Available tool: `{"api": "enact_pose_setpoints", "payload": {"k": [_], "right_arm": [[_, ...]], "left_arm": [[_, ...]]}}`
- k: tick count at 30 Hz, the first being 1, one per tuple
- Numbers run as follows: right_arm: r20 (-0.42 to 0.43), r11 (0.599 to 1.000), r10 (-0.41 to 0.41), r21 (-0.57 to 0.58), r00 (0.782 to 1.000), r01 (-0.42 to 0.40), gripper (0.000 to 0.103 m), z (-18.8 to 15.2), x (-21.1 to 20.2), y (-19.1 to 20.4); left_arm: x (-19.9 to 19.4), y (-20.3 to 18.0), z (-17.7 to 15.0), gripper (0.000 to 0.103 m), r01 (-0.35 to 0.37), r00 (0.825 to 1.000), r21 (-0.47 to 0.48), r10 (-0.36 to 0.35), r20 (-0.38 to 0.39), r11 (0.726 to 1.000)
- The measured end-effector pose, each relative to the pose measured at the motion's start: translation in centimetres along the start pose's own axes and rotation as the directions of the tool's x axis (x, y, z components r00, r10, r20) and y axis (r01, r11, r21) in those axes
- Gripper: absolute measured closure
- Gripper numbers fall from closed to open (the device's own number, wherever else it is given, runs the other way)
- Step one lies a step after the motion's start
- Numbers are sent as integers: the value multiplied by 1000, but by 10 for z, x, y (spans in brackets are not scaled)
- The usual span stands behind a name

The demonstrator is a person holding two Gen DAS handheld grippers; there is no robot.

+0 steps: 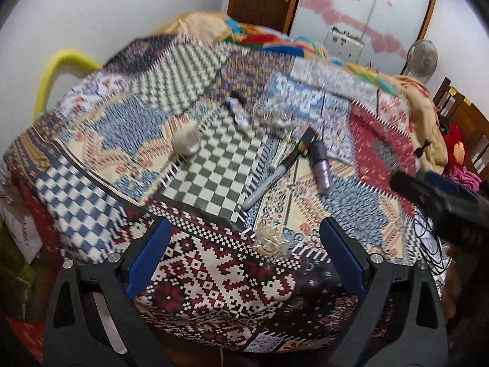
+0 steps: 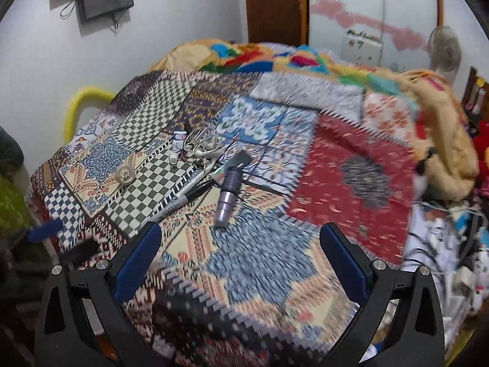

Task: Collect trash
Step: 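Grasp the clear plastic bag with the left tool while the right tool grasps the purple tube, then carry the bag and tube in both tools over the white bin on the floor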

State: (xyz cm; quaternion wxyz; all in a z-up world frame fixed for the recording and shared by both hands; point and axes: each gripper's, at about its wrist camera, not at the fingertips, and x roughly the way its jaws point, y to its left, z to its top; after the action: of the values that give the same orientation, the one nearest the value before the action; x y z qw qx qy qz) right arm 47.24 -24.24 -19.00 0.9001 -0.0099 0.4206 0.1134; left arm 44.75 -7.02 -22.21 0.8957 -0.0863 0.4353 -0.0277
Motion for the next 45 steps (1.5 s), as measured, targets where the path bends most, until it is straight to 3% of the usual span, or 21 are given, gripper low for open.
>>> {"api": "enact_pose_setpoints", "payload": {"k": [8, 9, 14, 19, 22, 26, 30, 37, 45], "right_arm": [[-126, 997, 82, 0, 989, -83, 33, 20, 78, 3], [-134, 997, 81, -3, 988, -83, 40, 21, 84, 3], [-158, 998, 49, -28, 986, -54, 57, 21, 110, 5], [-155, 998, 36, -40, 987, -43, 64, 23, 121, 11], [-167, 999, 50, -4, 985, -51, 77, 25, 129, 9], [-178, 998, 65, 19, 982, -63, 78, 24, 129, 7], [-175, 997, 78, 18, 981, -76, 79, 19, 119, 5], [-149, 996, 85, 13, 985, -84, 79, 20, 85, 4], [-77, 994, 103, -16, 992, -104, 79, 30, 24, 23]], "left_arm": [[53, 2, -15, 16, 22, 993, -35, -26, -111, 999], [57, 1, -17, 18, 25, 993, -31, -28, -117, 999], [67, -4, -23, 29, 43, 990, -1, -42, -133, 999], [67, -7, -23, 40, 89, 985, -13, -90, -145, 996], [68, -13, -24, 44, 69, 988, 19, -66, -137, 997], [71, -17, -22, 66, 27, 992, 53, -20, -127, 998], [69, -13, -20, 75, 39, 992, 44, -34, -124, 998], [55, -6, -12, 78, 76, 989, -6, -77, -125, 997], [-4, -5, -3, 78, 72, 996, -4, -72, -51, 997]]}}
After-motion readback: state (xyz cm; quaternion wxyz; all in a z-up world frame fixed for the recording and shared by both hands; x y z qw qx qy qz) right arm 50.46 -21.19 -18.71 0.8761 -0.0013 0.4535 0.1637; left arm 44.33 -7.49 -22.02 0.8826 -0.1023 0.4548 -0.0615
